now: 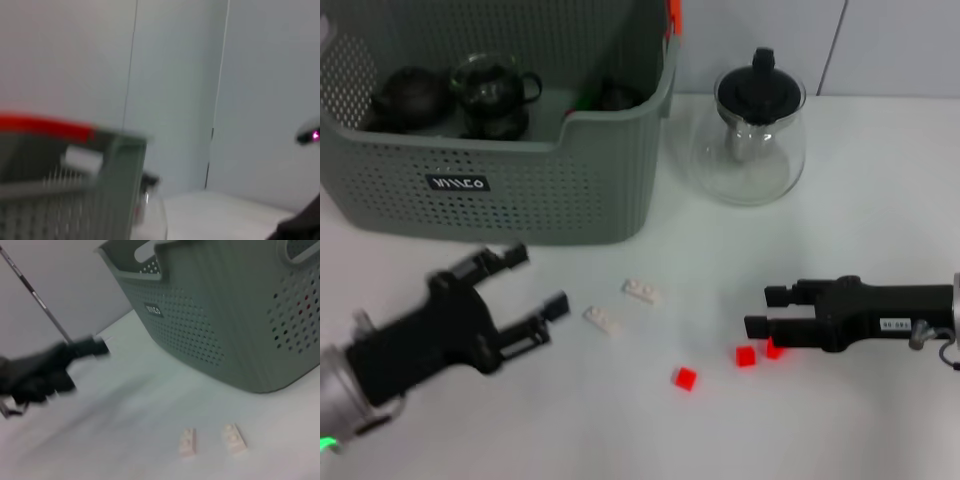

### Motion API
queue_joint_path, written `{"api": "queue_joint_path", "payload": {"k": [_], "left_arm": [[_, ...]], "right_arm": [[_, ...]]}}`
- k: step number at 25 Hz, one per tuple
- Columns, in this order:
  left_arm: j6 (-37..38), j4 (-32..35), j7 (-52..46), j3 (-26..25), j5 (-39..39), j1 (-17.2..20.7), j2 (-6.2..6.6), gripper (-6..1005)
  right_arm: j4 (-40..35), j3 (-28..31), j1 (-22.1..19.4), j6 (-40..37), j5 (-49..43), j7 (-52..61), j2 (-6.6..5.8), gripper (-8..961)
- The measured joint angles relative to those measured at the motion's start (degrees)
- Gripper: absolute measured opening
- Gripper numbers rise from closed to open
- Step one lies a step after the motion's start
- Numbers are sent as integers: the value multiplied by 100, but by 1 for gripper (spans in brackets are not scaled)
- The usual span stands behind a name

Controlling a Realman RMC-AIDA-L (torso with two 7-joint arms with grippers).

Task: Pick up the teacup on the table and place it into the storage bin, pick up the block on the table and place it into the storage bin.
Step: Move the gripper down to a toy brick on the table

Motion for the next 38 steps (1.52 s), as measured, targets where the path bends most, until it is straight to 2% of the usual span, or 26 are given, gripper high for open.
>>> {"api": "queue_joint_path", "payload": {"k": [7, 13, 20, 26, 38], "left_arm": [[-1301, -860, 281, 418, 294, -462, -14, 786], [-2123, -1455, 845, 440, 271, -869, -30, 786], [-2584, -1575, 1210, 397, 225, -967, -43, 785], [-2640, -1668, 1668, 348, 51, -938, -45, 785], [-2949, -1751, 1797, 345, -106, -977, -45, 786]], "right_arm": [[0, 0, 5, 5, 17, 8, 9, 738], [0, 6, -36, 5, 30, 14, 9, 737], [0, 8, -41, 4, 36, 17, 9, 737], [0, 9, -26, 5, 35, 17, 9, 736], [1, 8, -40, 4, 21, 17, 9, 737]]}}
